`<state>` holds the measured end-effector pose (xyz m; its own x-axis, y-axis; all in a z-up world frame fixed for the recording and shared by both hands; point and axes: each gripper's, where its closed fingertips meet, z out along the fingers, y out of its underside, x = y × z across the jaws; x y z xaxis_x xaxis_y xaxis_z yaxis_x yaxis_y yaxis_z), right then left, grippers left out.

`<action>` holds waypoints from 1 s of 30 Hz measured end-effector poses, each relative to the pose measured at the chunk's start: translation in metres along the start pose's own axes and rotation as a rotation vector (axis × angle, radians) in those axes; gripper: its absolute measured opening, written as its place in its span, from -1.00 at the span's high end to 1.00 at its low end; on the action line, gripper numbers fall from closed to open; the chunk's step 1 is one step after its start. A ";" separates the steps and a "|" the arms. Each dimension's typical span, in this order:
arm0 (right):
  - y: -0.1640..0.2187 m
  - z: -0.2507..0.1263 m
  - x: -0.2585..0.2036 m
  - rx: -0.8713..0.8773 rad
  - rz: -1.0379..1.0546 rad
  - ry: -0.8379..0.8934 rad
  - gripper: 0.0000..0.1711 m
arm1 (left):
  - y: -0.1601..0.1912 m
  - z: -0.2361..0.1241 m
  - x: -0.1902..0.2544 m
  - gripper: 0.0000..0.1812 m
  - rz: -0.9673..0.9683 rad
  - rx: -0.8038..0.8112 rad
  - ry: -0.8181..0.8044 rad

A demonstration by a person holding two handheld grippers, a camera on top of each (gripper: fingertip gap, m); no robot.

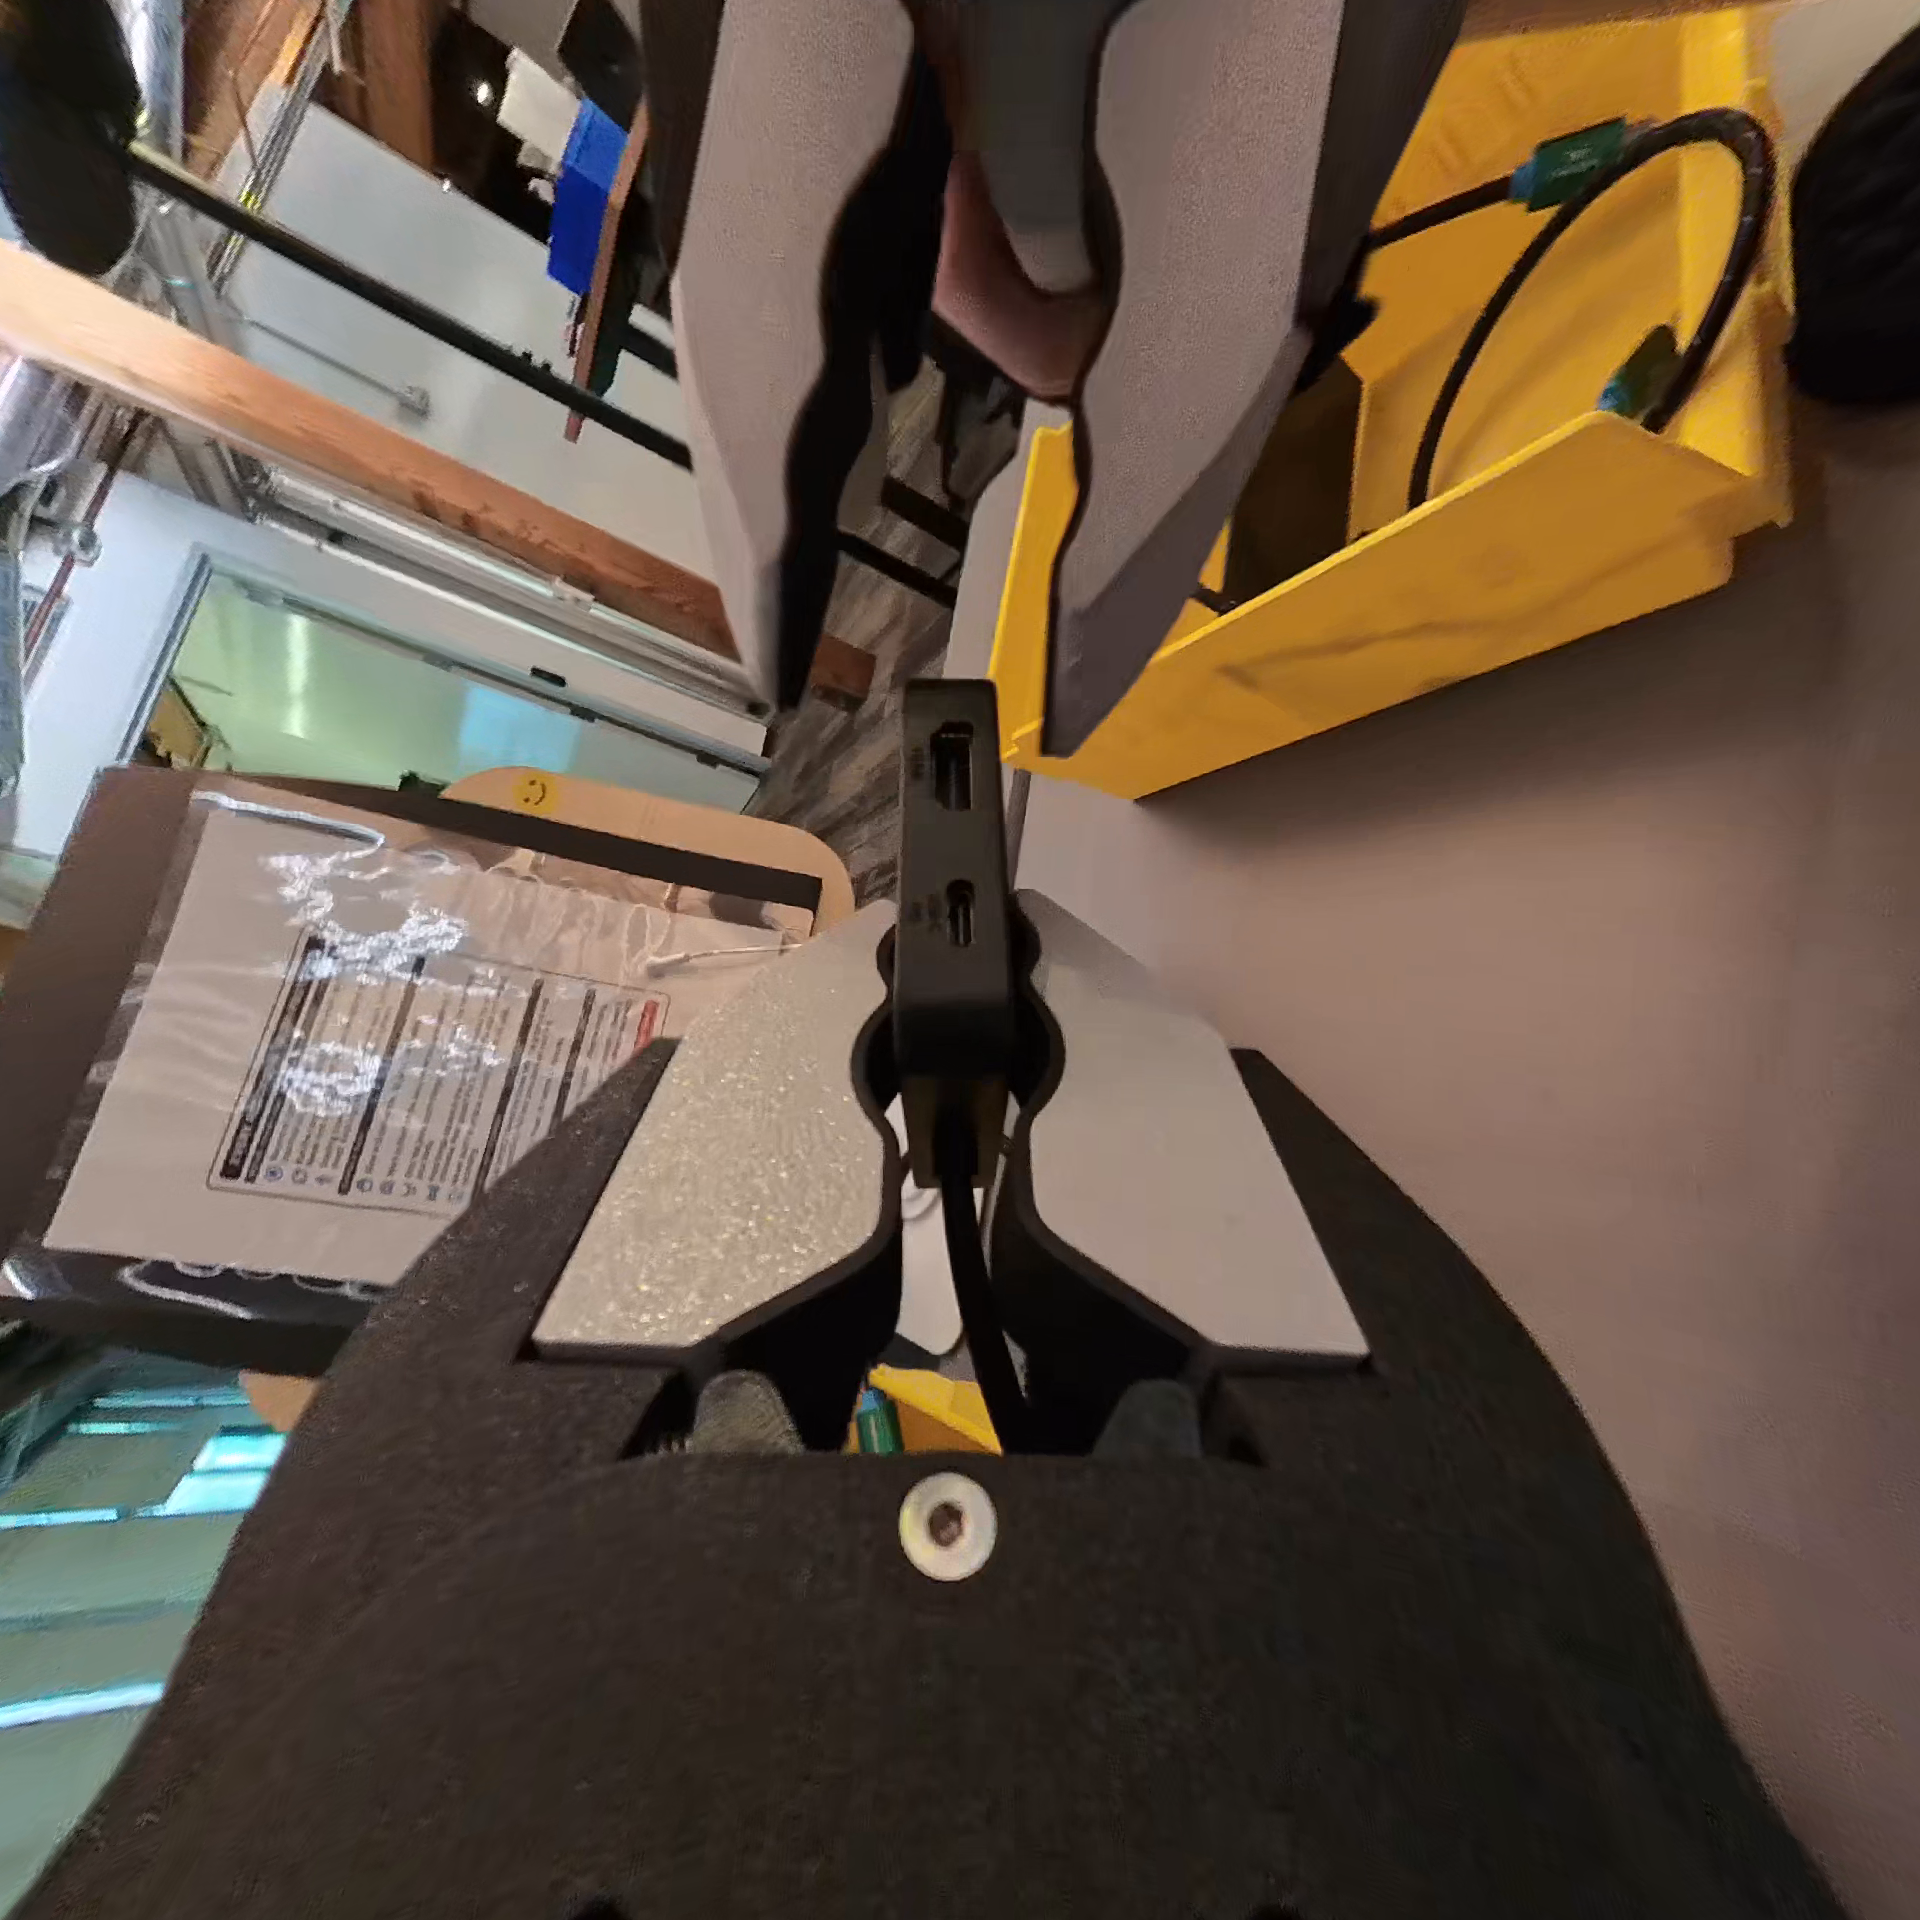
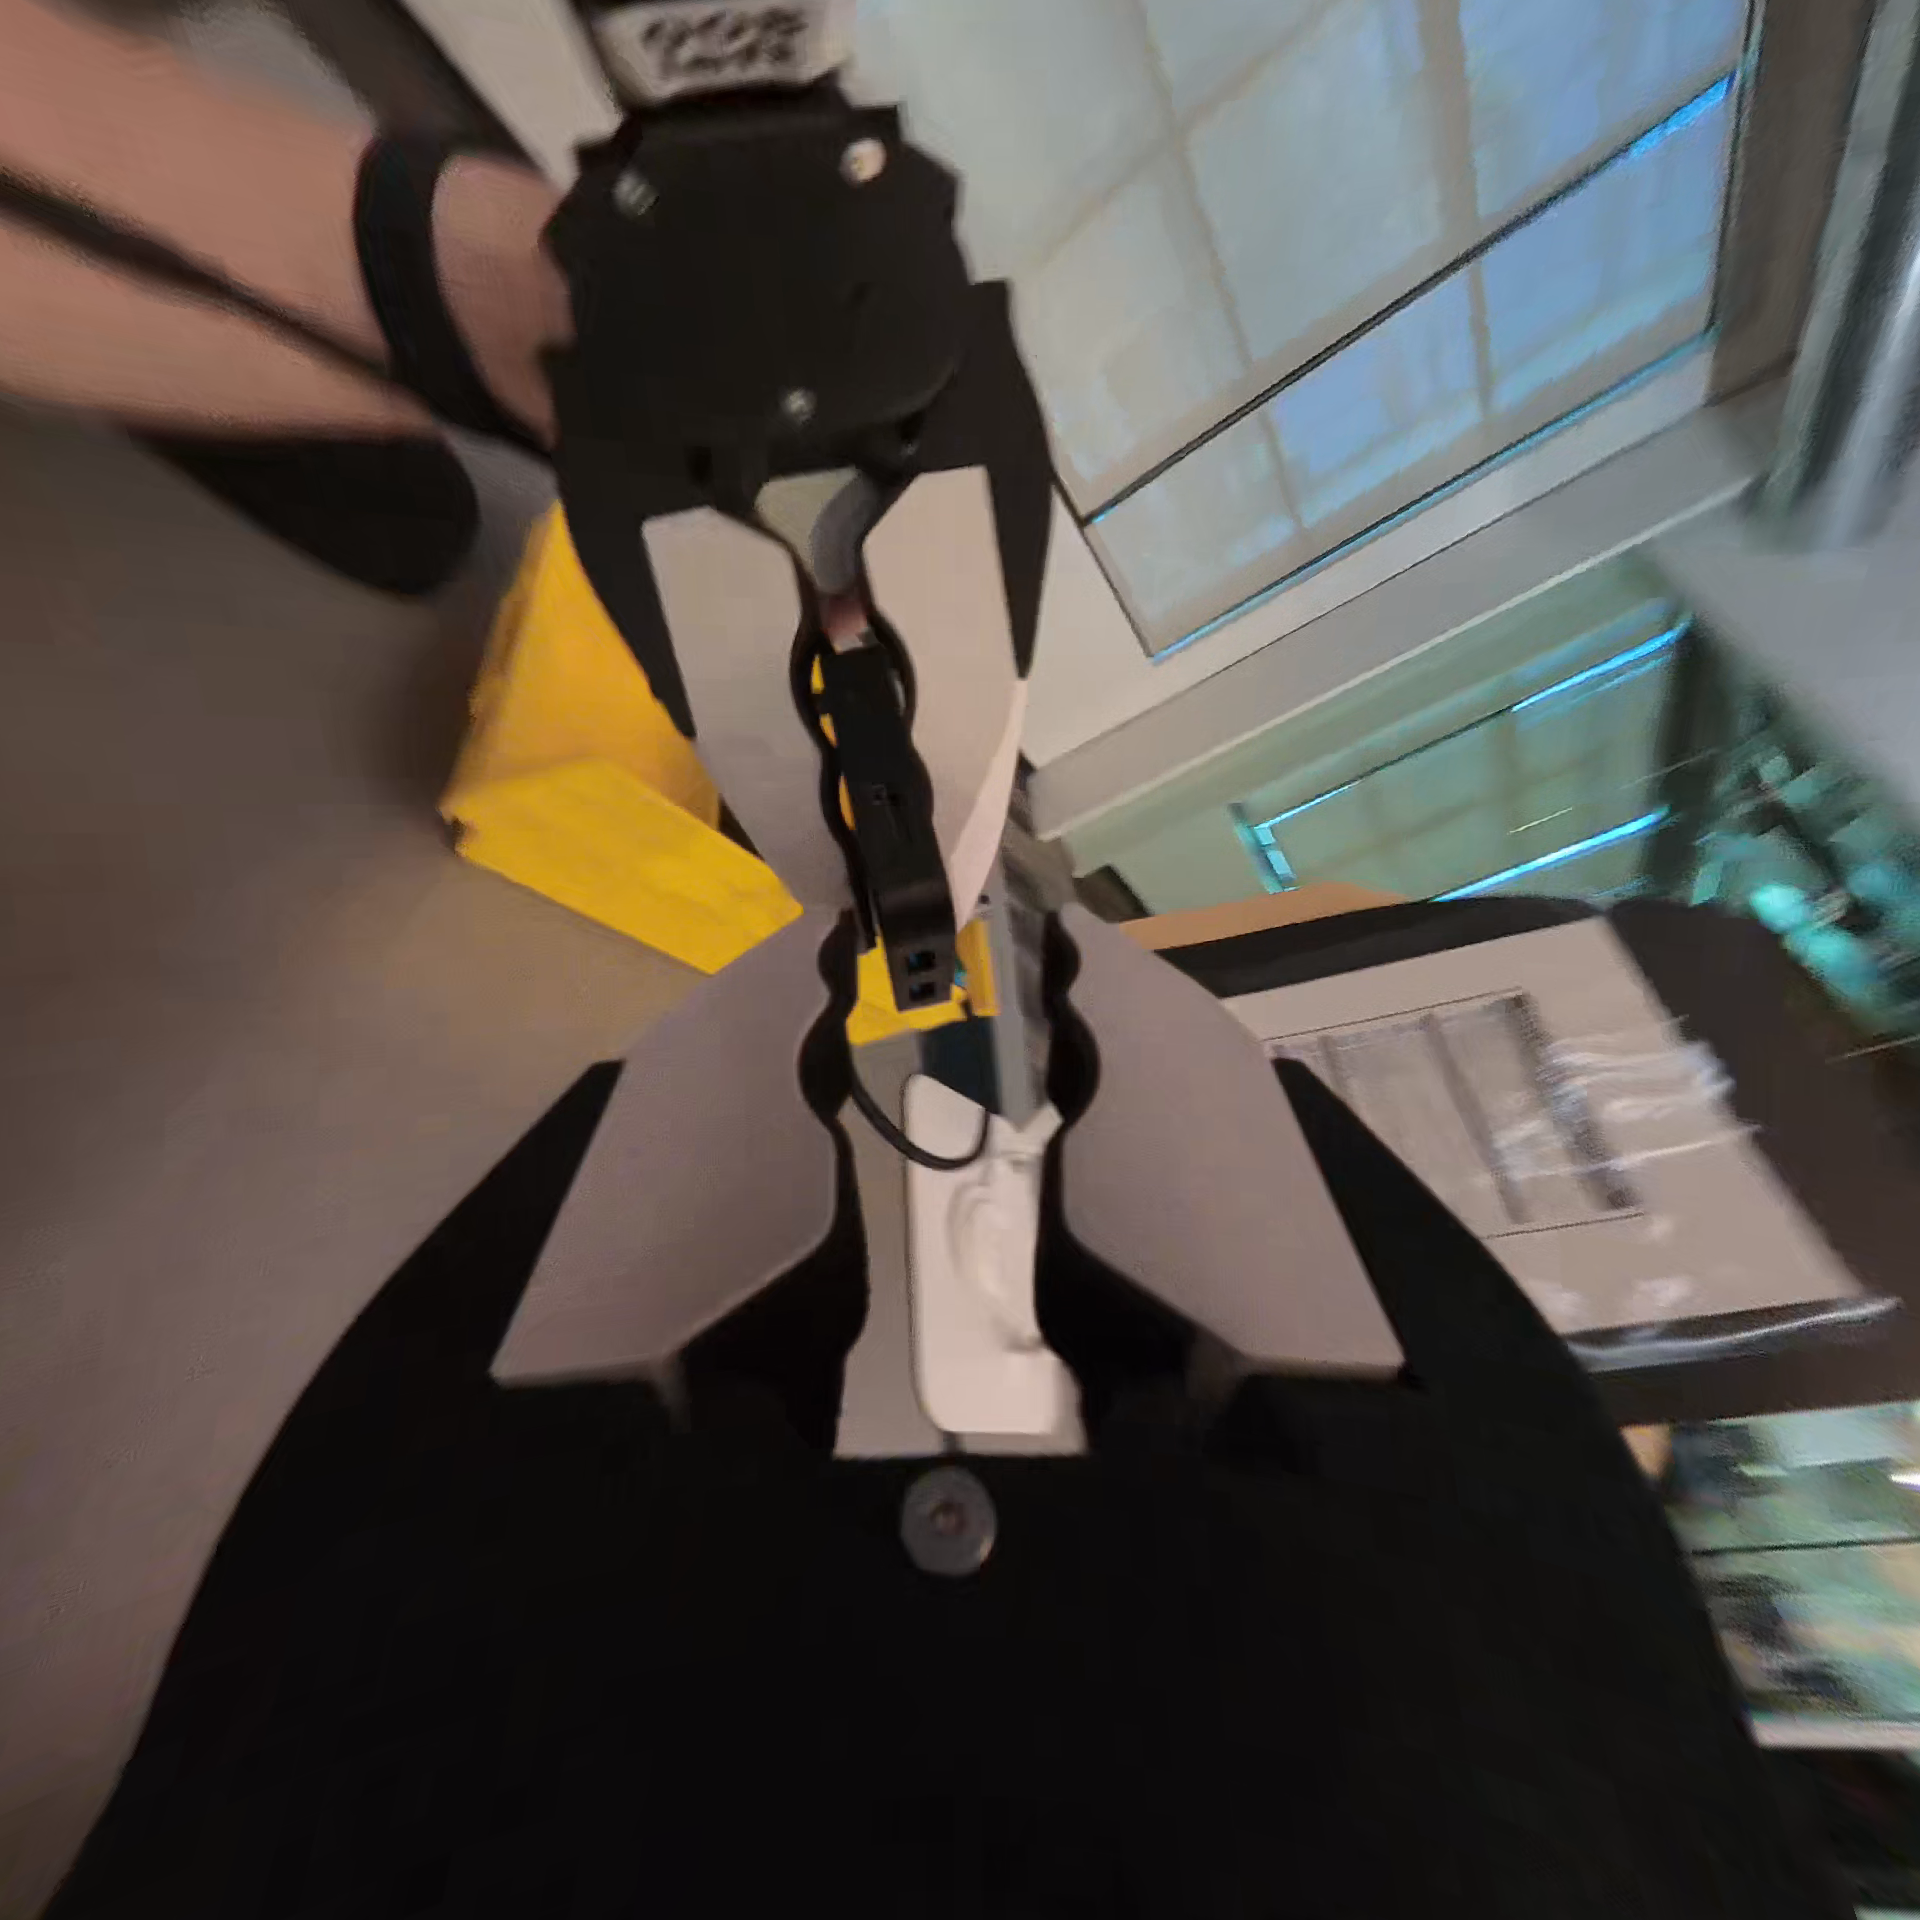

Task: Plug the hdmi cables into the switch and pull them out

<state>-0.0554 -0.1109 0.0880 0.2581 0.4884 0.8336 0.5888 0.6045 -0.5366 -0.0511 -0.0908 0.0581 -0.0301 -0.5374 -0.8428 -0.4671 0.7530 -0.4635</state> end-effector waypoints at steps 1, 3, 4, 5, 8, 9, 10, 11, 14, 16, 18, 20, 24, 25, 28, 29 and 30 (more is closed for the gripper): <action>-0.001 0.001 -0.004 -0.010 -0.064 0.004 0.66 | -0.001 0.001 0.003 0.82 0.012 0.005 0.014; -0.004 0.005 -0.013 -0.017 -0.087 -0.025 0.69 | -0.002 0.002 0.007 0.85 0.017 0.004 0.027; -0.003 0.008 -0.018 -0.032 -0.090 -0.050 0.69 | -0.003 0.003 0.008 0.84 0.023 0.004 0.027; 0.000 0.011 -0.021 -0.055 -0.108 -0.058 0.69 | -0.004 0.004 0.009 0.85 0.029 0.007 0.032; 0.006 0.014 -0.028 -0.103 -0.177 -0.074 0.74 | -0.002 0.006 0.016 0.84 0.063 -0.009 0.056; 0.008 0.014 -0.030 -0.122 -0.171 -0.088 0.83 | 0.000 0.007 0.019 0.81 0.071 -0.016 0.069; 0.010 0.014 -0.031 -0.138 -0.154 -0.105 0.83 | 0.002 0.009 0.023 0.77 0.071 -0.022 0.086; 0.013 0.014 -0.033 -0.157 -0.128 -0.131 0.83 | 0.003 0.011 0.025 0.74 0.058 -0.026 0.096; 0.022 0.011 -0.033 -0.208 -0.109 -0.156 0.83 | 0.008 0.018 0.021 0.63 0.012 -0.057 0.067; 0.034 0.008 -0.027 -0.267 -0.115 -0.133 0.83 | 0.009 0.017 0.012 0.49 -0.007 -0.061 0.018; 0.048 0.002 -0.017 -0.331 -0.096 -0.101 0.83 | 0.009 0.012 -0.001 0.43 -0.041 -0.047 -0.033; 0.066 -0.010 -0.001 -0.392 -0.061 -0.054 0.83 | 0.009 0.001 -0.018 0.38 -0.092 -0.022 -0.097; 0.116 -0.065 0.042 -0.560 0.095 0.084 0.83 | 0.010 -0.031 -0.060 0.33 -0.217 0.016 -0.270; 0.131 -0.083 0.049 -0.611 0.156 0.109 0.83 | 0.012 -0.039 -0.070 0.33 -0.242 0.020 -0.312; 0.186 -0.143 0.061 -0.820 0.278 0.206 0.83 | 0.019 -0.059 -0.086 0.37 -0.268 -0.003 -0.386; 0.204 -0.161 0.061 -0.888 0.320 0.226 0.83 | 0.021 -0.062 -0.087 0.38 -0.267 -0.013 -0.392; 0.221 -0.175 0.057 -0.942 0.370 0.230 0.83 | 0.023 -0.065 -0.088 0.39 -0.267 -0.023 -0.397</action>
<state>0.2234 -0.0597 0.0404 0.6265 0.3513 0.6958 0.7776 -0.3436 -0.5266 -0.1164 -0.0507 0.1395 0.4314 -0.5211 -0.7364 -0.4322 0.5971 -0.6757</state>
